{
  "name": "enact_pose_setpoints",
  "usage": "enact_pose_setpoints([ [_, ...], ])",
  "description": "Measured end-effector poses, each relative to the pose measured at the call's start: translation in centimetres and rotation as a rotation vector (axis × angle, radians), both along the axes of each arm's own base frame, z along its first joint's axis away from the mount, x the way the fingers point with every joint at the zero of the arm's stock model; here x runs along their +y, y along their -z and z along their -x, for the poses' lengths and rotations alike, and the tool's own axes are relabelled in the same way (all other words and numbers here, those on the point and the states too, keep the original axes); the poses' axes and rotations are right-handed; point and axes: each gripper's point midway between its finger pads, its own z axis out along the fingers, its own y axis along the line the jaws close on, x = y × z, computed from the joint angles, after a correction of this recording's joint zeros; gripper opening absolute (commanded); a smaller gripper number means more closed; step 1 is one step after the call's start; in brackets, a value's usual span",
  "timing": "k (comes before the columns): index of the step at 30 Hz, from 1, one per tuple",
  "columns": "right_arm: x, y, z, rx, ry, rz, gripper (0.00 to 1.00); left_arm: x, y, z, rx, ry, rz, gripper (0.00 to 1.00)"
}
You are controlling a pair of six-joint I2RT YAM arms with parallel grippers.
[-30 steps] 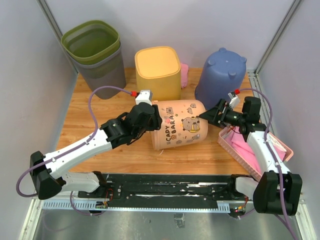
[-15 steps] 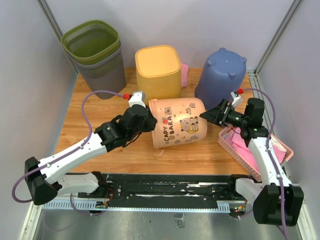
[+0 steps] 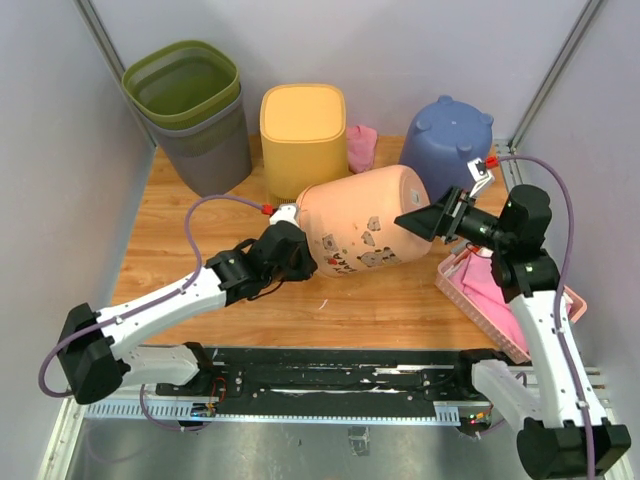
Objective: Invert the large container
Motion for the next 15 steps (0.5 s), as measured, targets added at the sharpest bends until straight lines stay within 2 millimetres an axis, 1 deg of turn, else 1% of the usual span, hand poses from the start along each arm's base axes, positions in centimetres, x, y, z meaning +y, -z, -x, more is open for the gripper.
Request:
enact_pose_setpoints([
  [1, 0.5, -1.1, 0.7, -0.026, -0.022, -0.002, 0.84, -0.4, 0.7, 0.2, 0.02, 0.013, 0.0, 0.0],
  [3, 1.4, -3.0, 2.1, -0.074, -0.067, -0.004, 0.84, -1.1, 1.4, 0.4, 0.04, 0.033, 0.014, 0.0],
  [4, 1.9, -3.6, 2.5, -0.091, -0.086, -0.004, 0.84, -1.3, 1.5, 0.4, 0.045, 0.039, 0.022, 0.0],
  [7, 3.3, -4.5, 3.6, -0.123, -0.143, 0.007, 0.84, -2.1, 1.7, 0.4, 0.044, 0.057, 0.048, 0.0],
  [9, 4.9, -4.2, 4.3, -0.117, -0.208, 0.018, 0.84, -3.1, 1.1, 0.3, 0.031, 0.081, 0.087, 0.0],
  [11, 6.3, -3.4, 4.7, -0.091, -0.253, 0.034, 0.84, -4.0, 0.3, 0.2, 0.014, 0.098, 0.134, 0.0],
  [13, 8.0, -2.3, 4.8, -0.062, -0.291, 0.064, 0.84, -4.7, -0.1, 0.2, 0.0, 0.118, 0.171, 0.0],
  [15, 9.4, -0.9, 4.8, -0.033, -0.318, 0.103, 0.84, -5.0, 0.2, 0.4, 0.002, 0.128, 0.188, 0.0],
])
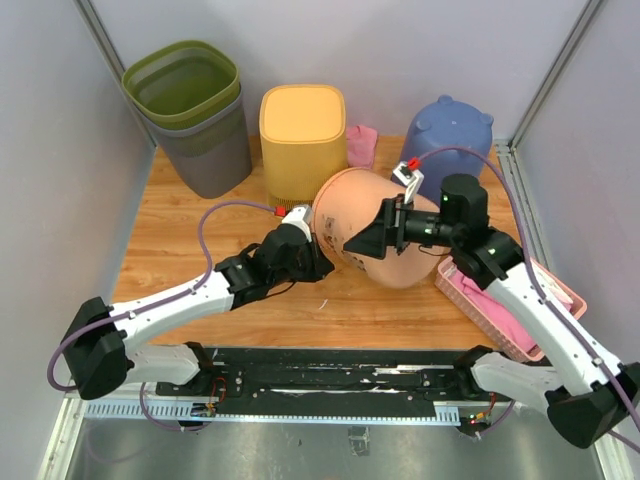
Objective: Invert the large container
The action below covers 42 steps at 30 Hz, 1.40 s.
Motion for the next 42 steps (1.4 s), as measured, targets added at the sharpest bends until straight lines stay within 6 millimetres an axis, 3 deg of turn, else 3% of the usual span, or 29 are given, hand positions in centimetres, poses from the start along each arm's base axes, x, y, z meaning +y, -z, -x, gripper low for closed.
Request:
enact_pose_setpoints([
  [5, 1.1, 2.2, -1.5, 0.019, 0.018, 0.069, 0.84, 0.3, 2.2, 0.9, 0.04, 0.01, 0.002, 0.0],
  [7, 1.2, 3.3, -2.5, 0.02, 0.043, 0.1, 0.84, 0.8, 2.7, 1.3, 0.049, 0.006, 0.001, 0.05],
  [10, 1.0, 4.8, -3.9, 0.026, 0.084, 0.168, 0.84, 1.3, 2.2, 1.6, 0.039, -0.004, 0.021, 0.21],
  [14, -0.5, 4.9, -4.9, -0.023, 0.161, 0.254, 0.86, 1.6, 0.5, 1.2, -0.01, -0.018, 0.039, 0.51],
  [17, -3.6, 4.2, -5.0, -0.094, 0.288, 0.326, 0.88, 1.8, -1.1, 0.5, -0.056, -0.023, 0.007, 0.7],
  [19, -6.1, 3.4, -4.9, -0.141, 0.399, 0.36, 0.89, 1.6, -3.2, -0.4, -0.106, -0.02, -0.009, 0.77],
  [24, -12.2, 4.2, -4.2, -0.186, 0.63, 0.448, 0.89, 1.1, -8.6, -3.1, -0.226, -0.01, -0.006, 0.8],
  [28, -14.6, 5.8, -4.7, -0.14, 0.722, 0.544, 0.89, 0.9, -9.8, -5.5, -0.252, 0.015, -0.023, 0.83],
  [32, -15.6, 7.8, -4.6, -0.076, 0.769, 0.597, 0.89, -0.8, -10.6, -8.2, -0.273, 0.071, -0.062, 0.84],
  [36, -16.2, 7.5, -5.4, -0.063, 0.832, 0.597, 0.87, -3.6, -11.3, -10.3, -0.294, 0.142, -0.072, 0.84],
  [39, -15.4, 6.1, -7.4, -0.08, 0.829, 0.599, 0.87, -3.9, -10.9, -10.0, -0.279, 0.172, -0.076, 0.85],
  [42, -13.2, 3.1, -11.4, -0.129, 0.796, 0.554, 0.87, -2.4, -10.2, -8.2, -0.256, 0.17, -0.078, 0.87],
])
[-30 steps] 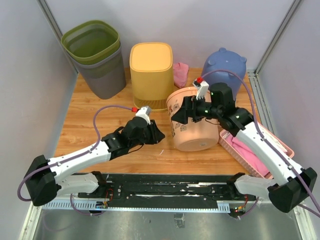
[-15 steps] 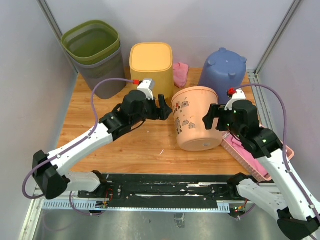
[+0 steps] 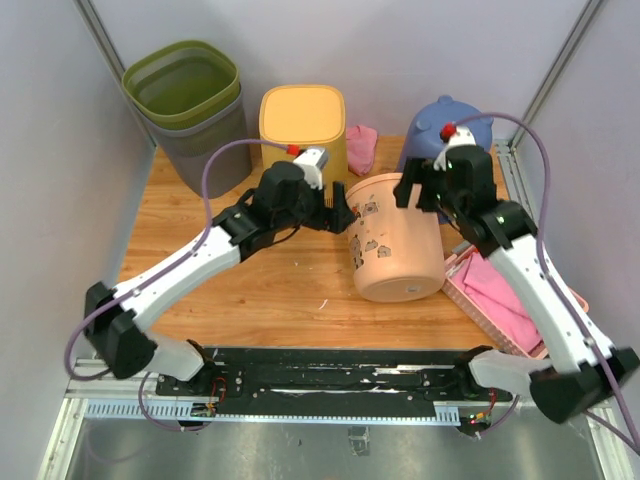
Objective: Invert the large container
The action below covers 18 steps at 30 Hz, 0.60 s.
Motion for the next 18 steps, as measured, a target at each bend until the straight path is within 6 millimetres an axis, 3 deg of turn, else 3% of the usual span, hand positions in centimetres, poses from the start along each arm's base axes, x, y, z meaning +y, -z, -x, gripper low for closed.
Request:
enact_pose_setpoints([
  [4, 2.3, -1.4, -5.9, -0.013, -0.058, -0.042, 0.86, 4.1, -0.1, 3.4, 0.014, -0.056, 0.009, 0.91],
  [10, 4.5, -0.3, -12.1, 0.028, -0.118, -0.085, 0.85, 9.5, -2.2, 6.6, -0.036, -0.166, 0.084, 0.94],
  [15, 6.8, 1.4, -14.6, 0.08, -0.205, -0.117, 0.82, 10.5, -1.3, 7.3, -0.036, -0.184, 0.078, 0.94],
  [18, 8.1, 2.9, -13.7, 0.141, -0.28, -0.151, 0.82, 10.5, 0.2, 7.2, -0.021, -0.18, 0.045, 0.94],
])
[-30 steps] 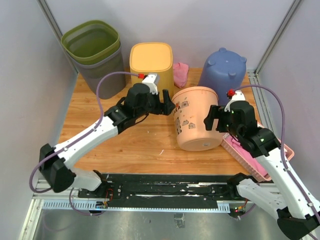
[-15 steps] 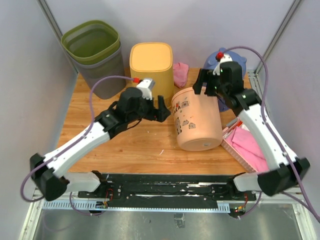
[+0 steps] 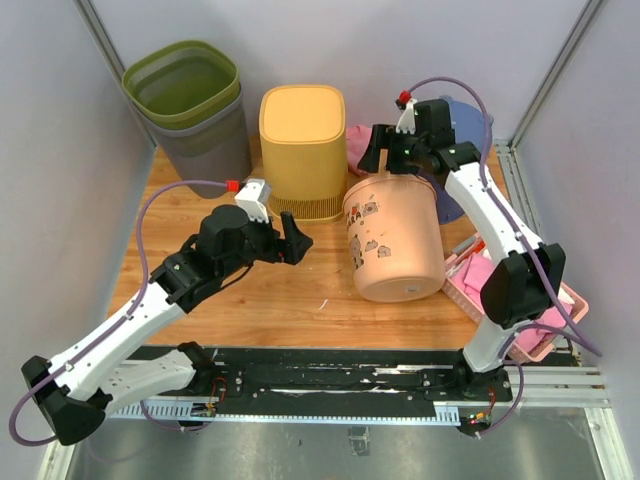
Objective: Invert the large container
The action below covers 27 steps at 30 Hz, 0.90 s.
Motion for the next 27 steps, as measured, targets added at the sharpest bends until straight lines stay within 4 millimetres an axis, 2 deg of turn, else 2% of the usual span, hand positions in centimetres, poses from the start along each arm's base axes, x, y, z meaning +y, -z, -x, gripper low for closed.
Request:
enact_pose_setpoints([
  [3, 0.7, 1.0, 1.9, 0.034, -0.066, -0.033, 0.82, -0.1, 0.6, -0.1, 0.0, 0.015, -0.028, 0.94],
  [7, 1.3, 1.6, 6.4, 0.088, -0.148, -0.081, 0.83, -0.9, 0.8, -0.5, -0.025, 0.059, -0.05, 0.93],
  [10, 2.1, 1.0, 9.4, 0.108, -0.213, -0.104, 0.83, -1.7, 1.1, -0.7, -0.039, 0.098, -0.067, 0.94],
  [13, 2.3, -0.5, 11.5, 0.09, -0.244, -0.1, 0.84, -2.8, 1.3, -1.1, -0.063, 0.155, -0.083, 0.95],
  [16, 0.2, -2.7, 12.6, 0.016, -0.167, -0.049, 0.88, -4.3, 1.0, -1.6, -0.101, 0.228, -0.097, 0.96],
  [19, -3.5, -6.6, 13.9, -0.129, -0.02, 0.004, 0.89, -6.1, -0.1, -2.8, -0.136, 0.289, -0.117, 0.97],
  [21, -6.4, -9.4, 15.8, -0.236, 0.086, 0.019, 0.9, -7.8, -1.6, -4.1, -0.172, 0.331, -0.128, 0.97],
  [22, -7.7, -9.9, 16.8, -0.266, 0.132, 0.026, 0.9, -8.7, -2.4, -4.8, -0.195, 0.352, -0.133, 0.97],
  [25, -11.2, -8.9, 20.0, -0.274, 0.254, 0.063, 0.9, -11.1, -3.5, -6.6, -0.236, 0.415, -0.155, 0.97],
  [27, -12.7, -6.2, 21.2, -0.212, 0.314, 0.095, 0.9, -12.9, -4.0, -7.9, -0.253, 0.467, -0.175, 0.97],
])
